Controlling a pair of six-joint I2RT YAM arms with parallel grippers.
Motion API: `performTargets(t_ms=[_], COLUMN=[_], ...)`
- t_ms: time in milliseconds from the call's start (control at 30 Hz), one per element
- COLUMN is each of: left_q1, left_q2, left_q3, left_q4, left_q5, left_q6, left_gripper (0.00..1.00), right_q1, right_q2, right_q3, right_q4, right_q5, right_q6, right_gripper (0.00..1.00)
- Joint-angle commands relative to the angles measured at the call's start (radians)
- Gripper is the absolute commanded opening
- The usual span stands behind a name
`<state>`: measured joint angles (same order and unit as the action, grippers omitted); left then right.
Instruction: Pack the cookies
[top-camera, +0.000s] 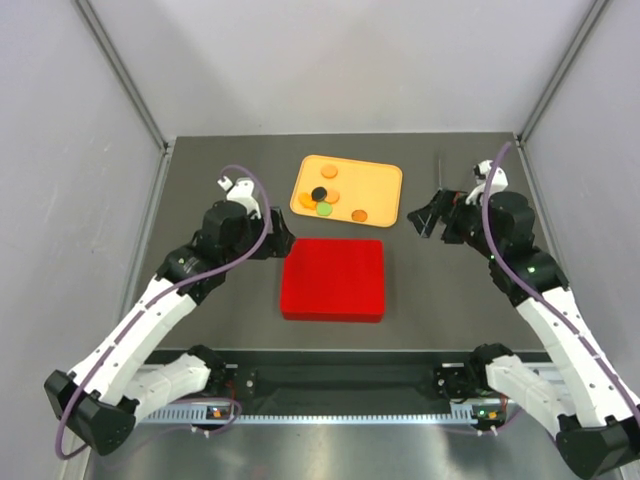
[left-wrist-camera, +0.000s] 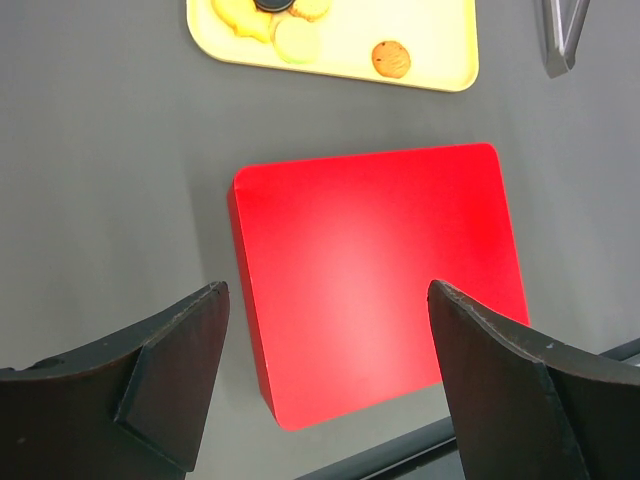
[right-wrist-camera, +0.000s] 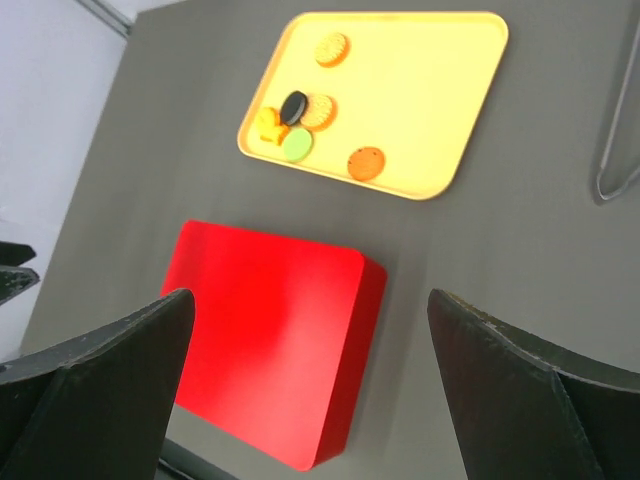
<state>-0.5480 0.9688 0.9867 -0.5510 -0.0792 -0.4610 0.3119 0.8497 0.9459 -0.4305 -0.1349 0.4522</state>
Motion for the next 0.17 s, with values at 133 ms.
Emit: performTargets(t_ms=[133], left_q1=[0.003], left_q2=[-0.013], left_q3=[-0.025], left_q4=[0.017], left_q5=[0.016], left_q6=[0.008], left_gripper=[0.85], right_q1=[-0.005], right_q2=[-0.044], right_q3=[-0.018], right_q4=[-0.005], right_q5=[0.064], right_q6=[-0.021], right_gripper=[1.0])
